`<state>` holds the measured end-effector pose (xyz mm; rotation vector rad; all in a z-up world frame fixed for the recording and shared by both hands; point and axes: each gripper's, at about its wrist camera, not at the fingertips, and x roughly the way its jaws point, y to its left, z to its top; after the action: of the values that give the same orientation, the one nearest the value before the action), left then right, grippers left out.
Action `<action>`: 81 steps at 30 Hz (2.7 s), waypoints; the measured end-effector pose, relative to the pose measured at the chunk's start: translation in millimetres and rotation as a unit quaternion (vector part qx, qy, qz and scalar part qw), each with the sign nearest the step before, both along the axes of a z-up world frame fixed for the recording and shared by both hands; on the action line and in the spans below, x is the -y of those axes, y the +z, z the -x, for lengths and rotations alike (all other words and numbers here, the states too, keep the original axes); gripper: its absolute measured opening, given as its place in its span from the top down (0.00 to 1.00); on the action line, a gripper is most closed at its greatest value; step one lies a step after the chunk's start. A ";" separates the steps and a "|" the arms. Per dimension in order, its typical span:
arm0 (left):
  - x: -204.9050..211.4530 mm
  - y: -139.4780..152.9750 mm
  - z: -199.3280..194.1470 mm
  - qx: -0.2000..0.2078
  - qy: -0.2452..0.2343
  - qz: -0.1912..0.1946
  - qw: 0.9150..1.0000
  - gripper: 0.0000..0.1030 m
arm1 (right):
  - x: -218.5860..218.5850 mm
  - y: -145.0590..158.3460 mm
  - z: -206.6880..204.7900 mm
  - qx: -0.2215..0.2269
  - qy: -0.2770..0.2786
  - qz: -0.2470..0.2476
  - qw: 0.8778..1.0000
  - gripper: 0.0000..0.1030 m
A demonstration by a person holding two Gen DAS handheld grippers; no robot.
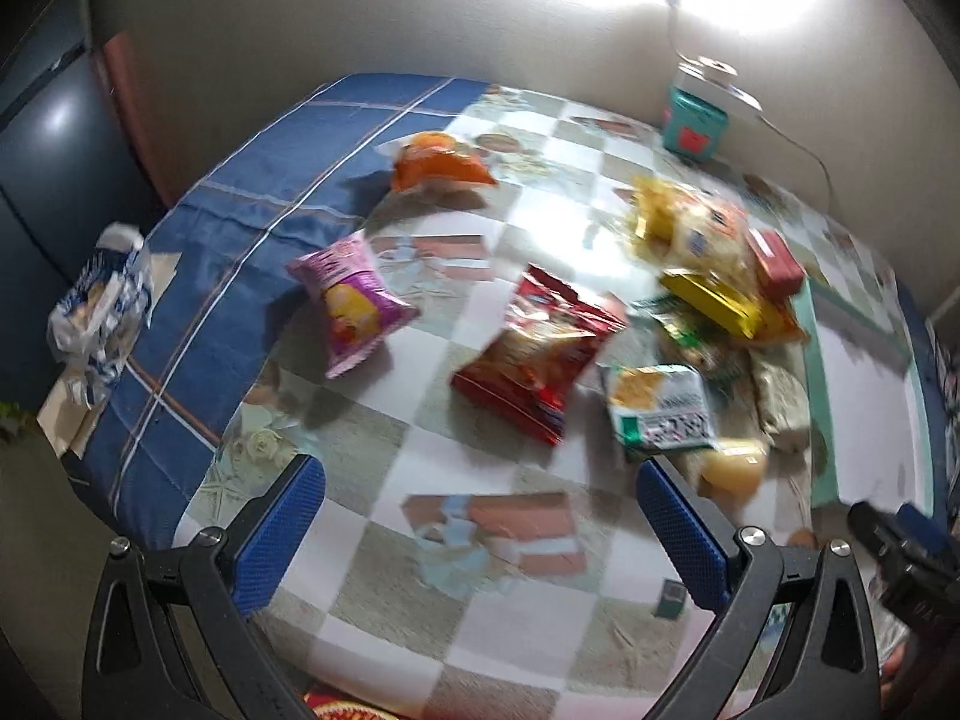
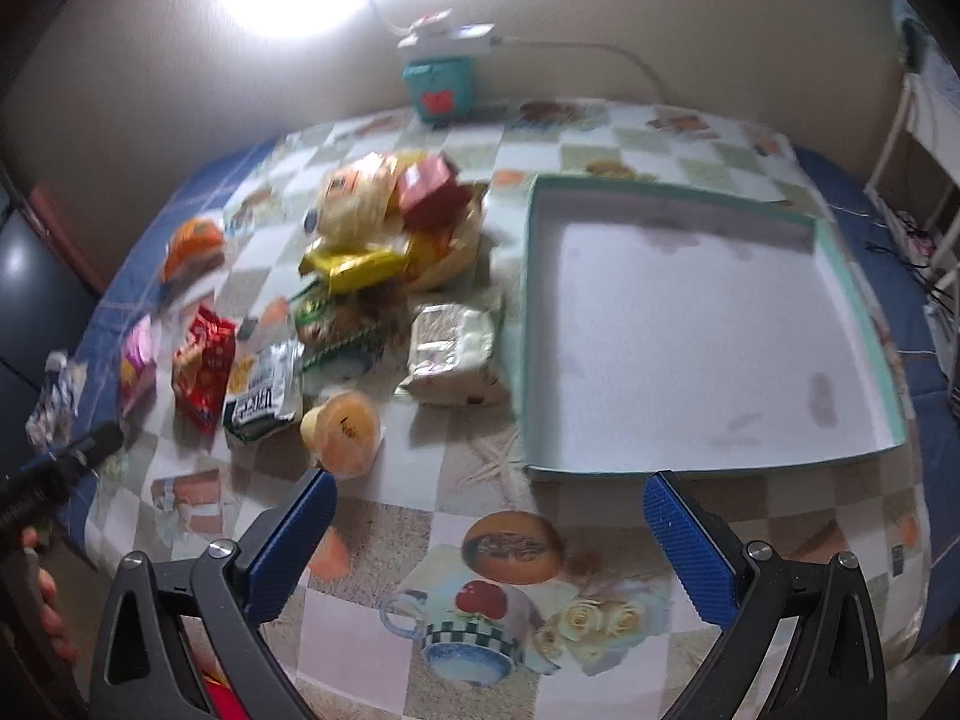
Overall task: Organize snacks
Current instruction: 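Grasp the red peanut bag with the left tool while the right tool grasps the yellow pudding cup, then carry the red bag and pudding cup into the white box and release both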
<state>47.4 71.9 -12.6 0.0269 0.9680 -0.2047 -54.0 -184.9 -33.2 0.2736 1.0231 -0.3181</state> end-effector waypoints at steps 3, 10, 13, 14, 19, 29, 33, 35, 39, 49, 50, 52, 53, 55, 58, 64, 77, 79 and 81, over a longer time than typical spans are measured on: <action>-13.3 -10.2 -13.2 -0.029 0.014 0.011 0.999 0.00 | -8.8 -10.9 -12.2 -0.011 0.023 -0.015 1.000 0.00; -12.7 -30.6 -32.3 -0.081 0.001 0.016 0.997 0.00 | -27.2 -23.8 -33.4 -0.018 0.071 -0.022 0.997 0.00; -4.1 -33.8 -39.6 -0.083 -0.022 0.016 0.996 0.00 | -32.6 -31.2 -42.3 -0.032 0.089 -0.025 0.995 0.01; -0.5 -34.1 -41.0 -0.080 -0.028 0.009 0.996 0.00 | -34.7 -33.6 -45.4 -0.034 0.095 -0.027 0.995 0.03; 14.1 -41.7 -58.5 -0.079 -0.055 -0.017 0.995 0.00 | -47.8 -42.3 -61.7 -0.037 0.124 -0.023 0.991 0.10; 40.7 -62.3 -84.9 -0.087 -0.091 -0.065 0.990 0.00 | -54.0 -62.7 -81.2 -0.056 0.138 -0.039 0.988 0.22; 48.0 -68.5 -94.7 -0.089 -0.095 -0.070 0.989 0.00 | -55.8 -69.3 -86.2 -0.062 0.137 -0.040 0.988 0.28; 50.6 -71.8 -98.1 -0.091 -0.097 -0.070 0.989 0.00 | -57.9 -72.0 -88.8 -0.066 0.141 -0.035 0.987 0.28; 58.0 -76.3 -101.0 -0.091 -0.105 -0.072 0.988 0.05 | -63.5 -71.1 -92.8 -0.058 0.145 -0.026 0.987 0.32; 72.7 -84.0 -102.3 -0.103 -0.110 -0.066 0.986 0.28 | -69.0 -69.9 -96.4 -0.053 0.145 -0.016 0.988 0.50; 74.1 -83.9 -102.1 -0.103 -0.109 -0.066 0.986 0.30 | -69.6 -70.2 -97.4 -0.053 0.144 -0.016 0.988 0.50; 75.1 -84.1 -101.7 -0.105 -0.109 -0.065 0.986 0.39 | -68.2 -70.0 -96.1 -0.054 0.142 -0.017 0.988 0.50; 75.4 -84.4 -102.0 -0.107 -0.108 -0.066 0.986 0.41 | -67.3 -69.8 -95.2 -0.056 0.141 -0.017 0.988 0.50; 75.6 -84.6 -102.2 -0.110 -0.104 -0.069 0.986 0.43 | -63.0 -69.1 -92.7 -0.057 0.133 -0.018 0.989 0.50; 70.1 -82.6 -102.1 -0.114 -0.098 -0.068 0.986 0.48 | -56.4 -68.9 -91.7 -0.059 0.121 -0.021 0.991 0.50; 62.0 -78.0 -101.0 -0.121 -0.076 -0.063 0.988 0.53 | -51.3 -68.0 -89.3 -0.059 0.114 -0.028 0.991 0.50; 51.5 -34.4 -81.9 -0.110 -0.025 -0.038 0.993 0.55 | -37.8 -45.5 -76.6 -0.026 0.103 -0.056 0.993 0.50; 51.2 -23.2 -77.0 -0.102 -0.023 -0.034 0.994 0.55 | -37.2 -39.1 -76.3 -0.016 0.101 -0.056 0.993 0.50; 55.1 -9.4 -72.0 -0.091 -0.022 -0.032 0.995 0.55 | -33.7 -29.7 -71.9 -0.002 0.096 -0.054 0.994 0.50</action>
<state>119.4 16.8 -22.0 0.0905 1.1569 -0.2187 17.9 -151.3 -62.9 0.2695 1.0626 -0.0904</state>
